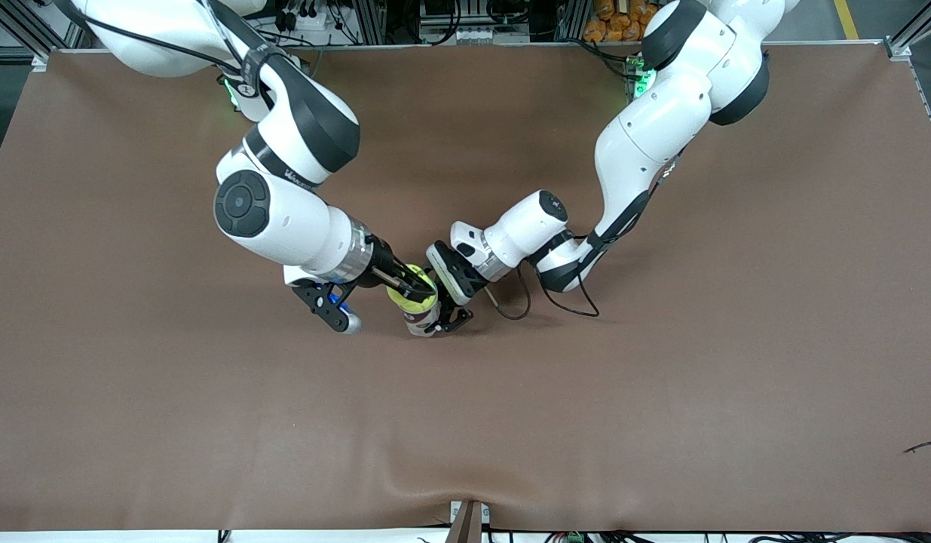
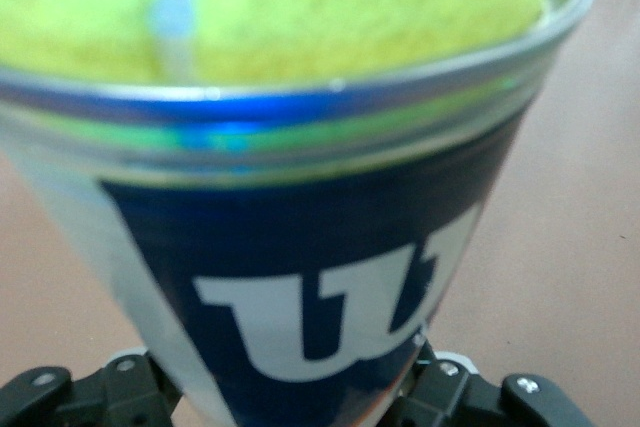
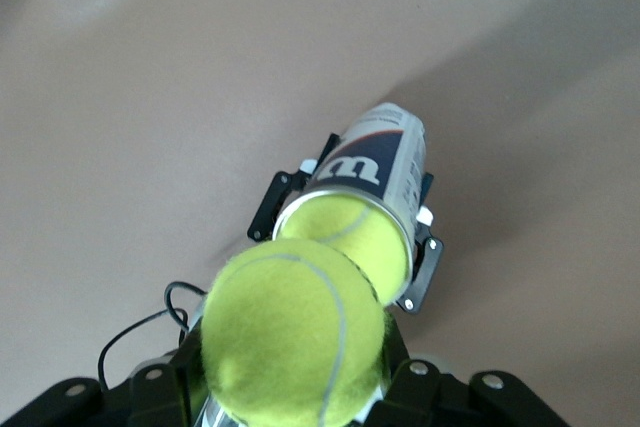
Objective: Insert tennis ball vertically with right arm
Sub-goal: 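Carry the second ball with the right gripper to the tube opening, then release the second ball into the tube and withdraw the right gripper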
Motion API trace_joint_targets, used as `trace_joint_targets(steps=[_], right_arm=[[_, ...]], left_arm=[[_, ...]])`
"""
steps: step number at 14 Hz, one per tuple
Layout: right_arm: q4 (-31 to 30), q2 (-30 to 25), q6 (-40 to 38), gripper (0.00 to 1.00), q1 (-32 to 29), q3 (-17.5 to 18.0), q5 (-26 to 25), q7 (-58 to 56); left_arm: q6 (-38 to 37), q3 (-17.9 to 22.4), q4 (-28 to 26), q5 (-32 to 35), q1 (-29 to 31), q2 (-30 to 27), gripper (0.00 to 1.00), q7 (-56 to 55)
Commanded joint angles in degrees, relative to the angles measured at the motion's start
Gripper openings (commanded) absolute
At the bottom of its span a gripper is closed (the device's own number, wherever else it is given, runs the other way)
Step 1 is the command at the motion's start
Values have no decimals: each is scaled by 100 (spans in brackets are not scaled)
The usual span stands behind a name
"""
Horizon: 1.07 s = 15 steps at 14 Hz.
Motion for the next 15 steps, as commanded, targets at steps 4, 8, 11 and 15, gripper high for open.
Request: trace_joint_targets(steps=[4, 8, 11, 15], right_arm=[[-85, 50, 32, 44, 129, -59, -453, 91], [-156, 50, 23, 100, 129, -59, -453, 83], [-165, 50, -3, 100, 120, -59, -444, 83], [-156, 50, -12, 100, 112, -59, -444, 83]], left_arm=[[58, 67, -24, -32, -59, -71, 82, -71], [58, 67, -24, -23, -59, -80, 82, -79], [58, 67, -24, -23, -50, -89, 82, -79], [58, 67, -24, -23, -50, -89, 82, -79]])
